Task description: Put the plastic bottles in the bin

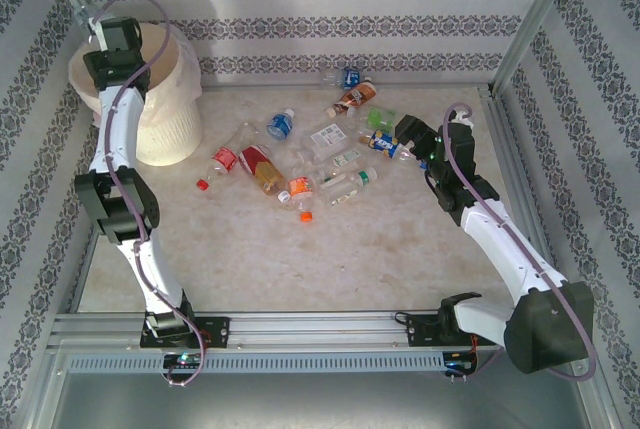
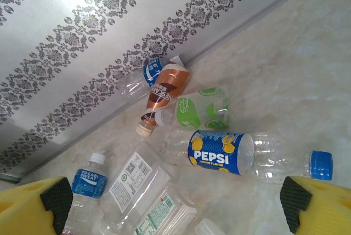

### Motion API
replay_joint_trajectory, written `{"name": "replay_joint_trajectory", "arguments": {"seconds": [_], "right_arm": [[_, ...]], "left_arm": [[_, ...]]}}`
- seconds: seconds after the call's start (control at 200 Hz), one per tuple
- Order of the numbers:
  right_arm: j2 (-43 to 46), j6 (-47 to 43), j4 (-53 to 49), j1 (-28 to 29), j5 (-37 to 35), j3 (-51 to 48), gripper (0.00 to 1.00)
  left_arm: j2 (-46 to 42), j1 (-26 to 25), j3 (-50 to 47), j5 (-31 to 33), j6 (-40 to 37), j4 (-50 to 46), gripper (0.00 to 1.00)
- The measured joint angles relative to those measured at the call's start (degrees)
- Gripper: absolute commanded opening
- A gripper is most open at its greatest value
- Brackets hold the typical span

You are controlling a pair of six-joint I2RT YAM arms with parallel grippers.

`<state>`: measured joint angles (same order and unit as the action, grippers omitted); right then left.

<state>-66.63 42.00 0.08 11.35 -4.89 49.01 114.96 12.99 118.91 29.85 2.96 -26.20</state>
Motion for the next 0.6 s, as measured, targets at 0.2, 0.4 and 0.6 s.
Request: {"name": "replay_joint_trajectory", "arguments": {"seconds": [0.2, 0.4, 0.6], "right_arm": [[-0.74, 0.00, -0.98, 0.00, 0.00, 0.87, 0.98], [-1.33, 0.00, -2.03, 0.00, 0.00, 1.42, 0.98], [-1.92, 0.00, -2.32, 0.00, 0.28, 1.84, 0.98]], "left_arm": [[1.97, 0.15, 5.68, 3.54, 3.32, -7.39, 0.76], [3.30, 0.17, 12.04, 3.80, 6.51, -13.38, 0.87], [3.02, -1.42, 16.61, 1.84, 8.68, -17.00, 0.92]]}}
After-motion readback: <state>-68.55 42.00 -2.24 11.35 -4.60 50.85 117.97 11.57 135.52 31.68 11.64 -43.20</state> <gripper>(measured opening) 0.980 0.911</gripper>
